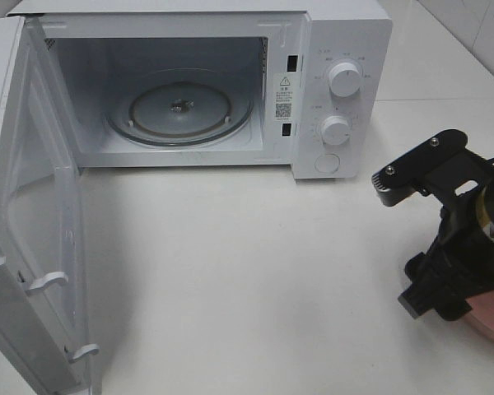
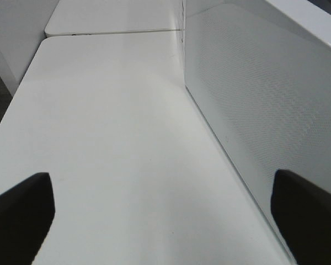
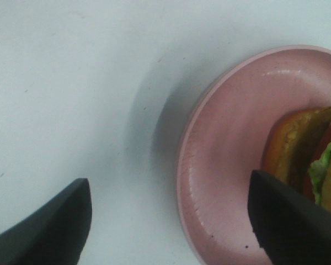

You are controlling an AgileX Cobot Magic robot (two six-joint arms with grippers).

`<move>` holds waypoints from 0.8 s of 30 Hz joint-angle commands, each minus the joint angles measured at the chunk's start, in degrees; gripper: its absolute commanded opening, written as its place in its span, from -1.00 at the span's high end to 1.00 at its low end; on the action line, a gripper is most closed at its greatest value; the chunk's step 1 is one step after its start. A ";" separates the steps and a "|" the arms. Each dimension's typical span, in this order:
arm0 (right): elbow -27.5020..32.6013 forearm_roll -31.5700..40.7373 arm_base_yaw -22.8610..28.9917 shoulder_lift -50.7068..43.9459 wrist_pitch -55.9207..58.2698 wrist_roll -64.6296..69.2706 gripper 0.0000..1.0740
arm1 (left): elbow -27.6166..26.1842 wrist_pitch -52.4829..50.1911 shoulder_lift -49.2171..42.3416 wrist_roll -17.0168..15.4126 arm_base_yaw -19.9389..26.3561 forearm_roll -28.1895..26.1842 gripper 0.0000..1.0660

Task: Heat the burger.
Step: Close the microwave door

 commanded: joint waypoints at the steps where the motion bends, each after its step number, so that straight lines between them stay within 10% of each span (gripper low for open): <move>1: -0.17 6.07 -0.17 -3.84 2.69 -8.08 -0.43 | 0.17 -0.29 -1.20 -0.06 0.11 -0.46 -0.88; 5: -0.17 16.84 -0.17 -13.24 7.85 -16.04 -0.44 | 0.17 -0.29 -1.20 -0.06 0.11 -0.46 -0.88; 24: -0.11 20.51 -0.17 -41.20 24.98 -17.19 -0.51 | 0.17 -0.29 -1.20 -0.06 0.11 -0.46 -0.88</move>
